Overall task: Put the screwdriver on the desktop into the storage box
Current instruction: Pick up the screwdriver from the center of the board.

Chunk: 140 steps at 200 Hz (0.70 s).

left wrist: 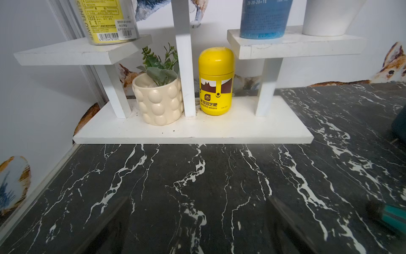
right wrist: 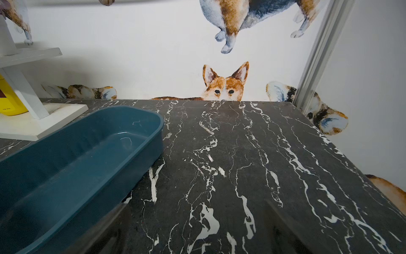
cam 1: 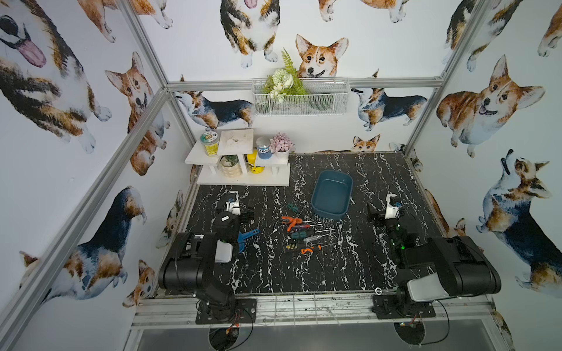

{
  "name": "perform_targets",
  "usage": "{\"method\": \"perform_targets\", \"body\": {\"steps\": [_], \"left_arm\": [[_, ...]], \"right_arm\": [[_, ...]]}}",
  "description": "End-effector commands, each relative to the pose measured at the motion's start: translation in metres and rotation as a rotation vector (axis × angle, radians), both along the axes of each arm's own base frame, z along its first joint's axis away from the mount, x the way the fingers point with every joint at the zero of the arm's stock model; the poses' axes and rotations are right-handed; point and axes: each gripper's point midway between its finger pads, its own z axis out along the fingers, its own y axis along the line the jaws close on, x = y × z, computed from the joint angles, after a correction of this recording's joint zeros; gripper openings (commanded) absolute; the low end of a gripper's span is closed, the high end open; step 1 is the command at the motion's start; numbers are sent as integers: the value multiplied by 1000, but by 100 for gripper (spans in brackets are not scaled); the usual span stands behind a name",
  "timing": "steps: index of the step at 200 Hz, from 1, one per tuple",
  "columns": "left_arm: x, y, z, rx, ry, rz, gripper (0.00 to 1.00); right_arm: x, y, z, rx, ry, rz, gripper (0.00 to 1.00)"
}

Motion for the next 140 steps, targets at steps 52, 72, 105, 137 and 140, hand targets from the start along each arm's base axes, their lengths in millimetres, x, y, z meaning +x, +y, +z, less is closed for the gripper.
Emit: {"method": "perform_targets", "body": {"steps": [52, 72, 105, 137, 140], "left_arm": [[0, 0, 1, 3, -5, -3, 100], [0, 2, 2, -3, -5, 6, 100], [-5, 2, 8, -4, -35, 9, 100], [-22, 10, 41, -11, -99, 53, 100], [-24, 11, 45, -17, -104, 60, 100]], "right_arm": [[1, -2, 4, 10, -12, -10, 100], [1, -2, 4, 9, -13, -11, 100], [-10, -3, 21, 12, -68, -19, 100], [-31, -4, 68, 45, -185, -31, 100], [-33, -6, 73, 62, -199, -41, 100]]}}
